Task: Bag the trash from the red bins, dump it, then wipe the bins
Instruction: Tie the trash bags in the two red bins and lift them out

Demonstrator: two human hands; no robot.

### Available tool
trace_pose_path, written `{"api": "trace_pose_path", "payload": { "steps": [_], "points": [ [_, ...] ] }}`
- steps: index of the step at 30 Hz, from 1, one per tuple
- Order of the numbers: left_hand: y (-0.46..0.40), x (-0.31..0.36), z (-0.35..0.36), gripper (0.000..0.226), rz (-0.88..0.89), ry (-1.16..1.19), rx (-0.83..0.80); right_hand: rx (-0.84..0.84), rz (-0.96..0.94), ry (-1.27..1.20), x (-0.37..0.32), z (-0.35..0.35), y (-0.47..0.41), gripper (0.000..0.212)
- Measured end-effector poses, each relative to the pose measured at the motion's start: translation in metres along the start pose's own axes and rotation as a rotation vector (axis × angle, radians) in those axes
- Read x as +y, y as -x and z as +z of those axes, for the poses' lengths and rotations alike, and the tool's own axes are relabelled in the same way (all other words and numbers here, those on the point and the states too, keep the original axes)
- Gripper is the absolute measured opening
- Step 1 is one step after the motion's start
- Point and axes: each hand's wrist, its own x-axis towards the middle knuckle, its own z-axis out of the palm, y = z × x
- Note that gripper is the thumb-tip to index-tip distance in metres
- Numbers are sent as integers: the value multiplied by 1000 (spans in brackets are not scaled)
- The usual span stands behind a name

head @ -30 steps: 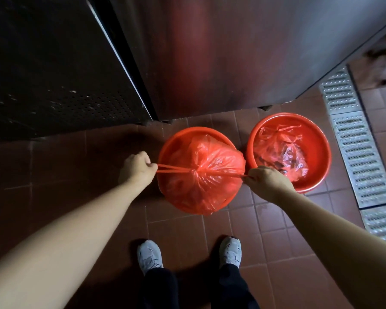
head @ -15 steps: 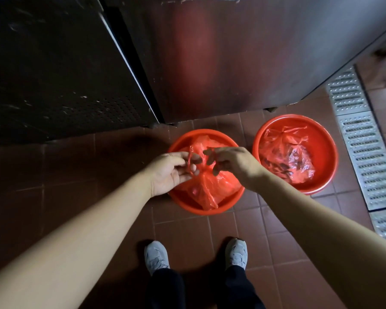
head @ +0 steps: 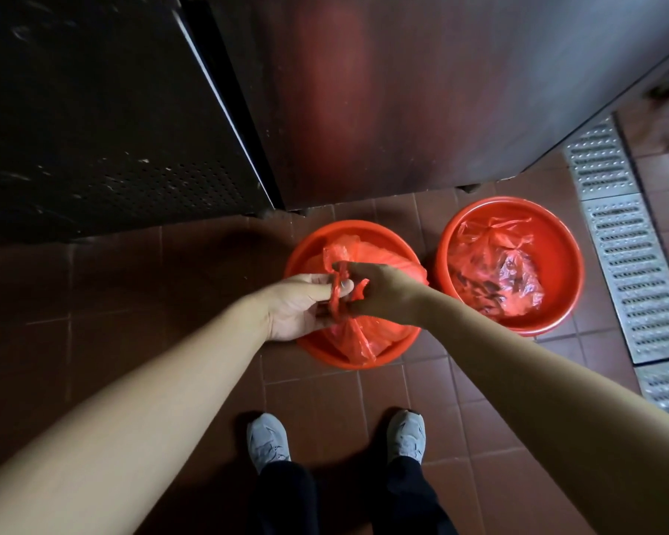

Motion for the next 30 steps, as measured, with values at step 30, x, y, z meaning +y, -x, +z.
{"api": "trace_pose_path", "payload": {
  "steps": [30],
  "points": [
    [-47,-14,-40,19,20,-256,737,118,167,597,114,-3,60,18]
  ]
}}
